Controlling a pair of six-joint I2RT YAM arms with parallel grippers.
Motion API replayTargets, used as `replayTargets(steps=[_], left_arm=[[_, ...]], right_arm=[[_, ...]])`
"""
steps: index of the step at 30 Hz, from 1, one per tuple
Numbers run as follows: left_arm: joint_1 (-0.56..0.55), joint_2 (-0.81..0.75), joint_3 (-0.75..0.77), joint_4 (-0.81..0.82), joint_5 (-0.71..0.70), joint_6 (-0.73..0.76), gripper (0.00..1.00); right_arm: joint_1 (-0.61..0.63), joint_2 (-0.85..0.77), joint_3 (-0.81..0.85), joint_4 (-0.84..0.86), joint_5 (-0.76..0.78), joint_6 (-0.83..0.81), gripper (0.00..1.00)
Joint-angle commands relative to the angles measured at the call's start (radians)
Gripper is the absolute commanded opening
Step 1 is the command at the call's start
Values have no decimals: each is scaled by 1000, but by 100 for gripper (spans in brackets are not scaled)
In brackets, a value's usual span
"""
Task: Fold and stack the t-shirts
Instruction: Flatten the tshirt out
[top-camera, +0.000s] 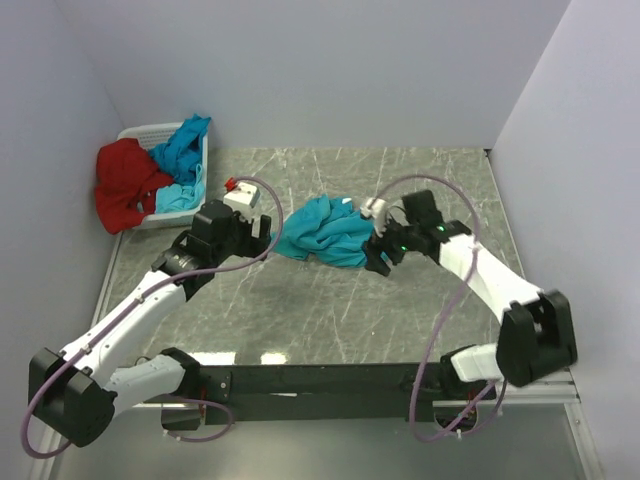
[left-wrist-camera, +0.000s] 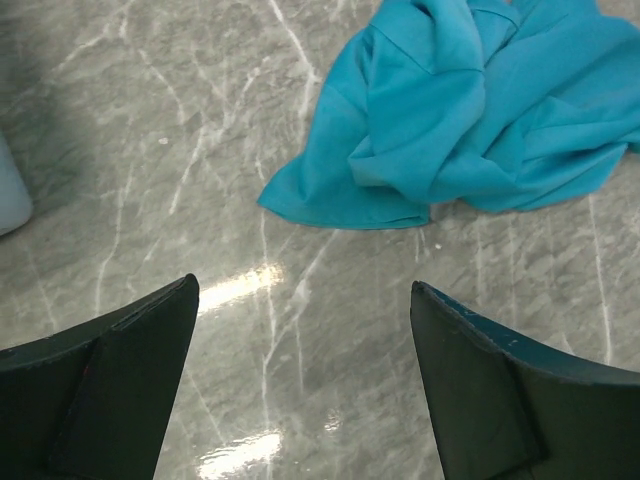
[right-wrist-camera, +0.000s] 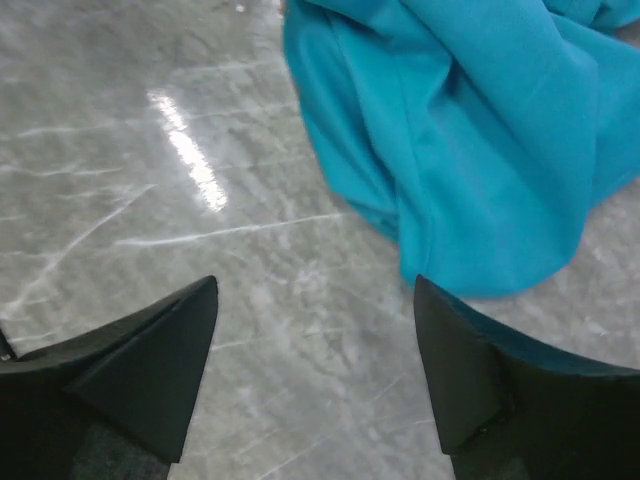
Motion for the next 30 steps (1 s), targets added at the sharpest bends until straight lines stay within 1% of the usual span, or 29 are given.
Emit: replayTargets(steps=[1, 3, 4, 11, 14, 16, 17, 18, 20, 21, 22, 25, 28, 30], left_arm=[[-2, -39, -2, 14, -63, 21, 92], [-2, -53, -14, 33, -83, 29, 92], [-2, -57, -14, 37, -83, 29, 91], [-2, -59, -8, 30, -116, 24, 90], [-2, -64, -11, 35, -115, 23, 90], [-1, -62, -11, 38, -103, 23, 90], [-1, -61, -11, 40, -95, 21, 90], [-2, -57, -11, 41, -87, 21, 90], [-2, -48, -13, 43, -69, 21, 90], [-2, -45, -13, 43, -63, 19, 90], [-2, -42, -11, 43, -51, 21, 90], [-2, -28, -8, 38, -32, 21, 90], [-2, -16, -8, 40, -17, 21, 90], [-2, -4, -8, 38, -6, 23, 90]], right_arm=[[53, 139, 155, -19, 212, 28, 81], [54, 208, 203, -44, 242, 41, 74], [56, 263, 232, -50, 263, 35, 73], [88, 401, 318, -59, 306, 33, 70], [93, 443, 334, -56, 298, 41, 66], [93, 469, 349, -58, 302, 44, 56], [94, 475, 357, -70, 305, 47, 48], [94, 480, 367, -81, 300, 49, 31], [91, 454, 380, -90, 297, 52, 17], [91, 437, 380, -90, 294, 52, 2], [90, 393, 383, -93, 292, 55, 0], [62, 299, 389, -119, 265, 58, 0], [2, 213, 380, -119, 272, 62, 0], [-71, 176, 367, -109, 288, 70, 0]])
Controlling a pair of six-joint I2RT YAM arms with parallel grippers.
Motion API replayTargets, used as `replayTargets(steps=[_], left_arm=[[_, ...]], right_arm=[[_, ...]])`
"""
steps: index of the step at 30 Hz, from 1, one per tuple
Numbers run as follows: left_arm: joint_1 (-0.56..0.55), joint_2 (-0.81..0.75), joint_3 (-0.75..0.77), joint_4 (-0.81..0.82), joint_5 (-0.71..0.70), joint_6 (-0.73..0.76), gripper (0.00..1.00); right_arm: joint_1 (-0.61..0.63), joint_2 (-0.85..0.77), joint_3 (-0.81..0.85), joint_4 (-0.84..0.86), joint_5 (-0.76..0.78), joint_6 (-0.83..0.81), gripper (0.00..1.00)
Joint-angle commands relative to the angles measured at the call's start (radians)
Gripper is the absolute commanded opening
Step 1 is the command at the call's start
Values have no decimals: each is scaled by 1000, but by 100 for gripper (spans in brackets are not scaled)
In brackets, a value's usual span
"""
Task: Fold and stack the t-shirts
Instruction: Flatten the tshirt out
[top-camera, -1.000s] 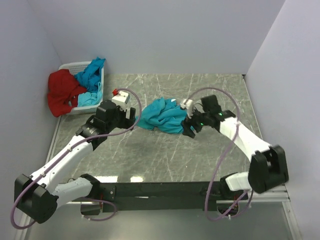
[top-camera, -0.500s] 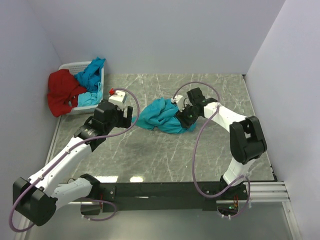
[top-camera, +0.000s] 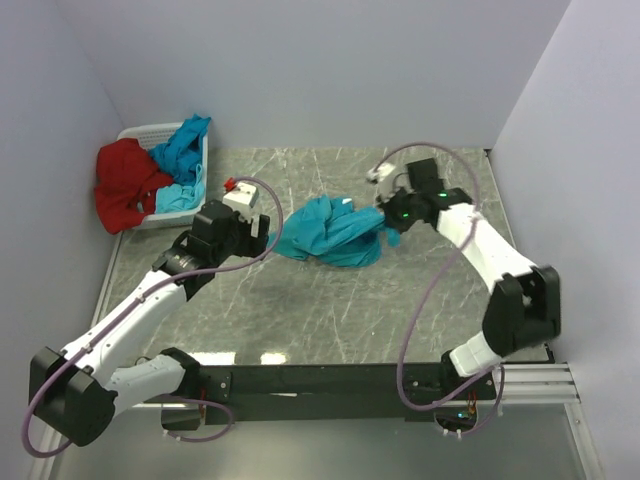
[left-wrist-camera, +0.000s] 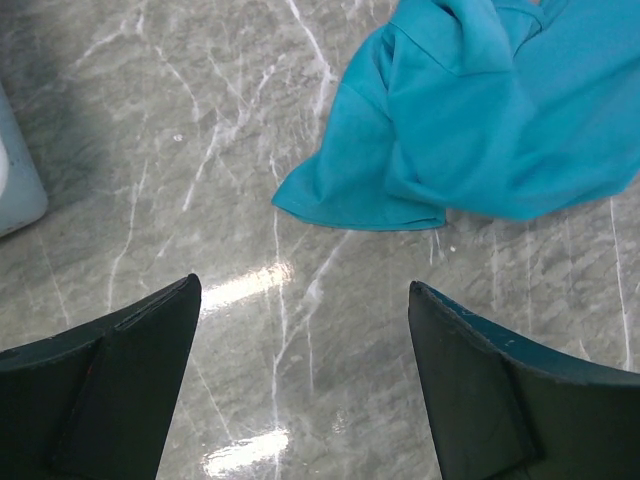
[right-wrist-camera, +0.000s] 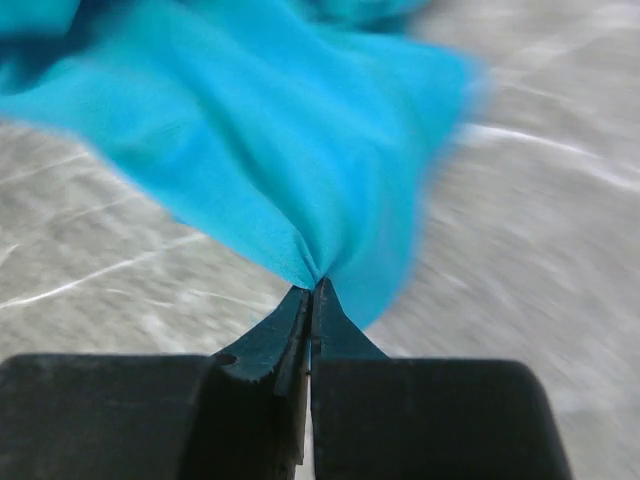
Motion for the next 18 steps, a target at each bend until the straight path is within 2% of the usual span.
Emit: replayTargets(steps=[1, 6, 8, 13, 18], left_arm=[[-2, 16, 5, 39, 43, 8, 90], [-1, 91, 24, 33, 91, -4, 90], [-1, 152, 38, 37, 121, -10, 89], [-2, 338, 172, 13, 293, -67, 86], [-22, 539, 327, 11, 333, -93, 86]], right_arm=[[-119, -129, 18, 11, 21, 21, 0], [-336, -201, -51, 66, 40, 22, 0], [-375, -214, -88, 81, 31, 18, 0], [-418, -212, -145, 94, -21, 10, 0], [-429, -192, -142, 71, -70, 12, 0]])
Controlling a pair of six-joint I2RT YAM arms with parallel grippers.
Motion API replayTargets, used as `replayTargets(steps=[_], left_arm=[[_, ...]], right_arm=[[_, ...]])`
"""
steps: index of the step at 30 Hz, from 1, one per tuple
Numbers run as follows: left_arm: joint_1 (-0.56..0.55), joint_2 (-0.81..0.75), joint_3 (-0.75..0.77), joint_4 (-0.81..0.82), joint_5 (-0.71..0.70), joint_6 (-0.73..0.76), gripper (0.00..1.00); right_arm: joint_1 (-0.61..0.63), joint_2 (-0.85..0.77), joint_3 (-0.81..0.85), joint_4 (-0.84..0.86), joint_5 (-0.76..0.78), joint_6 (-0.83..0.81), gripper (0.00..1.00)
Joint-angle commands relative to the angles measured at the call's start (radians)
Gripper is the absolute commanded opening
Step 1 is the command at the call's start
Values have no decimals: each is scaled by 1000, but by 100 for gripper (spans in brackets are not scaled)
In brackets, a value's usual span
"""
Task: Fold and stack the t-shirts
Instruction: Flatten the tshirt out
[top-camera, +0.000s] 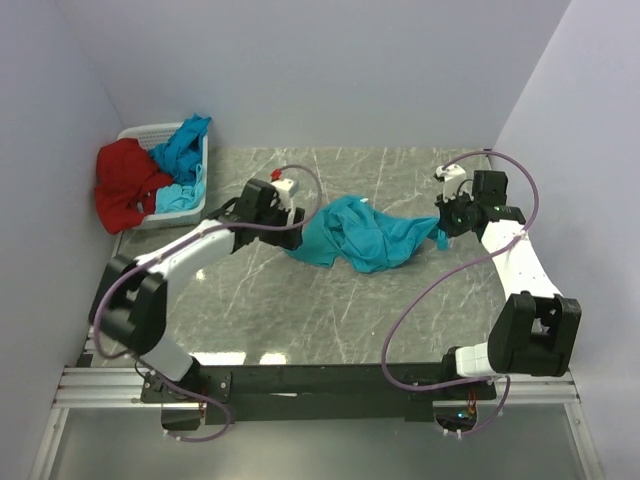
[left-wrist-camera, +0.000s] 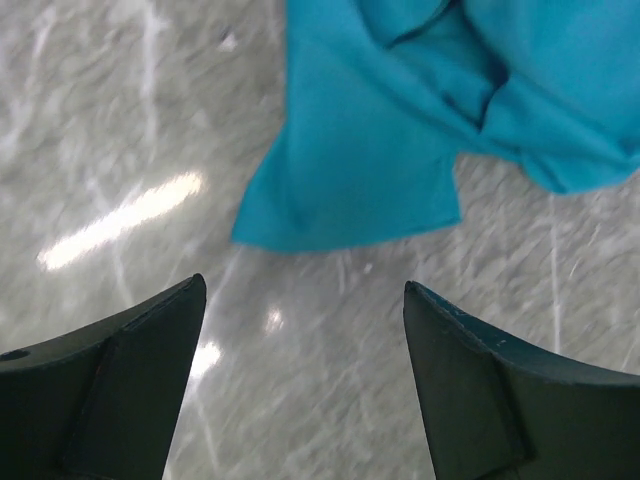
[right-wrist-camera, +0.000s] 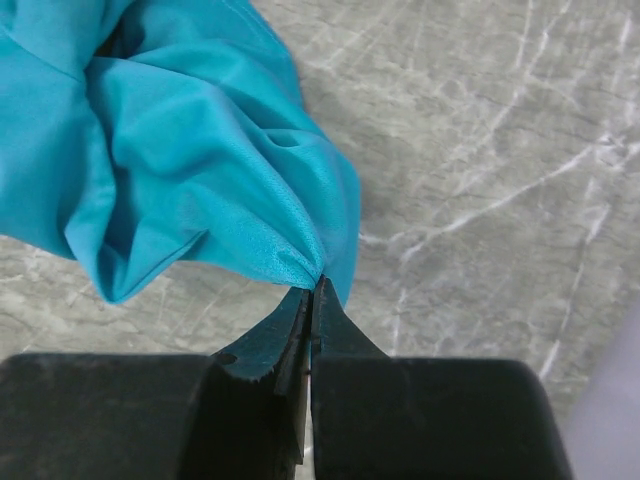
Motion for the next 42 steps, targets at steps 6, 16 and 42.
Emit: replayTargets(steps=[6, 16, 42], left_arm=[[-16, 371, 356, -77, 65, -52, 67], [-19, 627, 585, -164, 116, -57, 41], [140, -282, 557, 9, -39, -52, 0]], right_arm=[[-13, -11, 6, 0, -112, 3, 0], [-13, 10, 22, -31, -175, -3, 0], [-53, -318, 518, 1, -4, 29, 0]])
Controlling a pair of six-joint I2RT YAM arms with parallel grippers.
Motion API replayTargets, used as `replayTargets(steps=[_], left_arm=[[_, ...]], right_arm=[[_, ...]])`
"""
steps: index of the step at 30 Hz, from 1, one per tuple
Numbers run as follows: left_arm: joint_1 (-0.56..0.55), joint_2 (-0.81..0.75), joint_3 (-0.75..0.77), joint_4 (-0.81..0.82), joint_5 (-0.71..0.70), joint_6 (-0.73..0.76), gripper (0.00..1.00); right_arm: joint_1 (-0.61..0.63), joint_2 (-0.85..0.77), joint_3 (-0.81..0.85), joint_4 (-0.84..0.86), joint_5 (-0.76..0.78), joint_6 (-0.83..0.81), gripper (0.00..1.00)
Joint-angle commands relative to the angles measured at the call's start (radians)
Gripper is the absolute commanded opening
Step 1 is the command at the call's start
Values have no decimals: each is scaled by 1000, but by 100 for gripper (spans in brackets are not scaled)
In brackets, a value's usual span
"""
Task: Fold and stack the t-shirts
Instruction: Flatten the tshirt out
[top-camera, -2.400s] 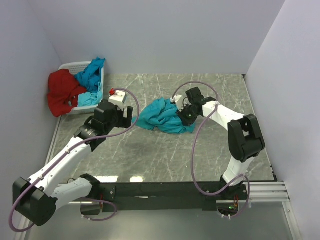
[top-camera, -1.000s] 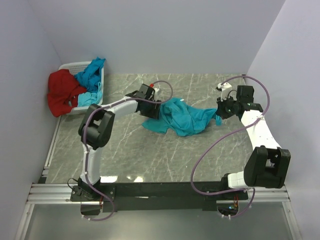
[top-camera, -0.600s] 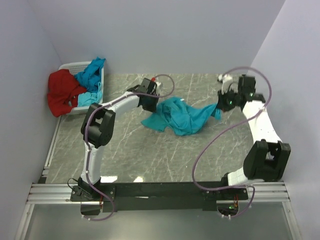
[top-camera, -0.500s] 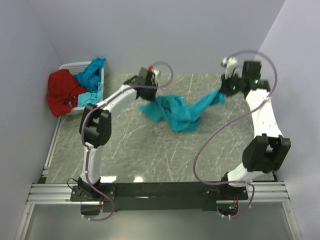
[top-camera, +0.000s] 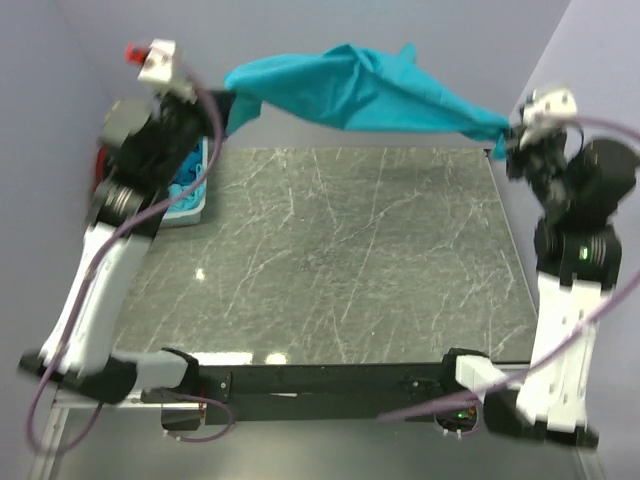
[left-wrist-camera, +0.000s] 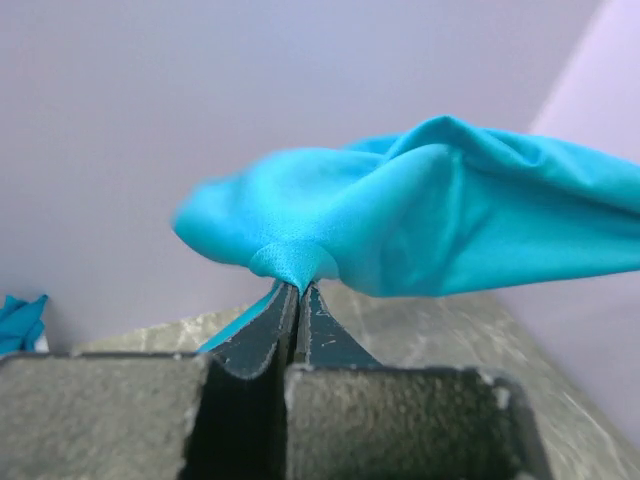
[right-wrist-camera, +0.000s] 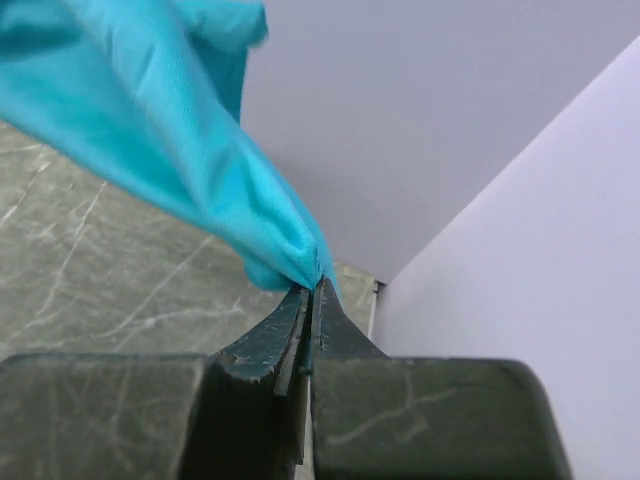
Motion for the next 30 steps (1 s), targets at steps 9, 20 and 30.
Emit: replayTargets(steps=[9, 20, 30], left_arm=[[-5, -416, -878, -221, 277, -157, 73], [-4, -429, -908, -90, 182, -250, 95], [13, 81, -686, -71, 219, -172, 82]], right_arm=[[-18, -538, -939, -127, -44, -346, 67], [-9, -307, -951, -141, -402, -311, 83], [229, 198, -708, 50, -269, 79, 68]])
